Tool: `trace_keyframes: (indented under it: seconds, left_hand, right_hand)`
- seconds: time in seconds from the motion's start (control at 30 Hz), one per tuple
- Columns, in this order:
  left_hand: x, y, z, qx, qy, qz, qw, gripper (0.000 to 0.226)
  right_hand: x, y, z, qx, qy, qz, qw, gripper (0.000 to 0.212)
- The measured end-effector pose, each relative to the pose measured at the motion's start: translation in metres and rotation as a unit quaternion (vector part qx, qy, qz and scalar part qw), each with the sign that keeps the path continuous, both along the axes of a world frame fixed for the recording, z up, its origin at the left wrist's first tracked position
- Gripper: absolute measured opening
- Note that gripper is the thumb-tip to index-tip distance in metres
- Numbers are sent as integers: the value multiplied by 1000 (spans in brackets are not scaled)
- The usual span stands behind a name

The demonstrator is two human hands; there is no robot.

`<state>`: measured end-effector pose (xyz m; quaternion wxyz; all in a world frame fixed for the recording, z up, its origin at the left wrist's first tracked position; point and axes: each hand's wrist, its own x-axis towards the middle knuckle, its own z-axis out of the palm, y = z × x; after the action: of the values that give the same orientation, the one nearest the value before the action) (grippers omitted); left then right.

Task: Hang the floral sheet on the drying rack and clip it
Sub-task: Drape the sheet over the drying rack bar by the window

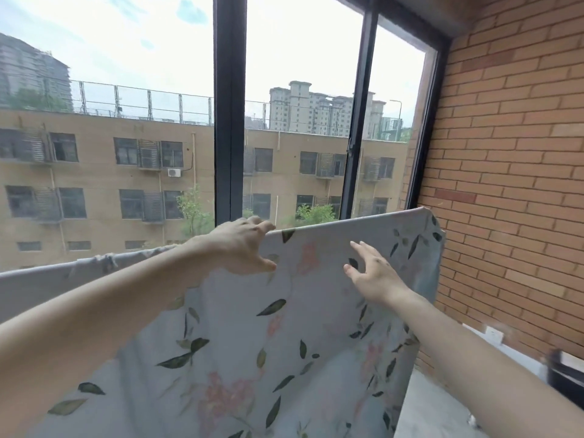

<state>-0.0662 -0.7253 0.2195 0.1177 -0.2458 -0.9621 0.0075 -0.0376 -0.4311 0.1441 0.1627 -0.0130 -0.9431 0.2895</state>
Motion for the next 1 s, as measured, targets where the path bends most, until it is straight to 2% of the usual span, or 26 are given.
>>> trace_keyframes:
  seconds: [0.13,0.43,0.77,0.9,1.0]
  left_hand:
    - [-26,60,-7,-10,3,-9,1000,88]
    - [-91,178,-9,-31,11,-43,999,92]
    - [-175,284,-16,-25,20,-58,998,82]
    - [-204,328,-22,-11,48,-64,997,76]
    - [-215,356,-23,-4,57,-67,996,71]
  right_hand:
    - [12,65,-1,-12,-1,-44,999,65]
    - [5,151,2,-30,8,-76,997,65]
    - [-65,247,7,-11,11,-101,995,64]
    - [-99,286,5,-17,32,-113,993,62]
    - [-118,309,-3,-10,14,-117,993,62]
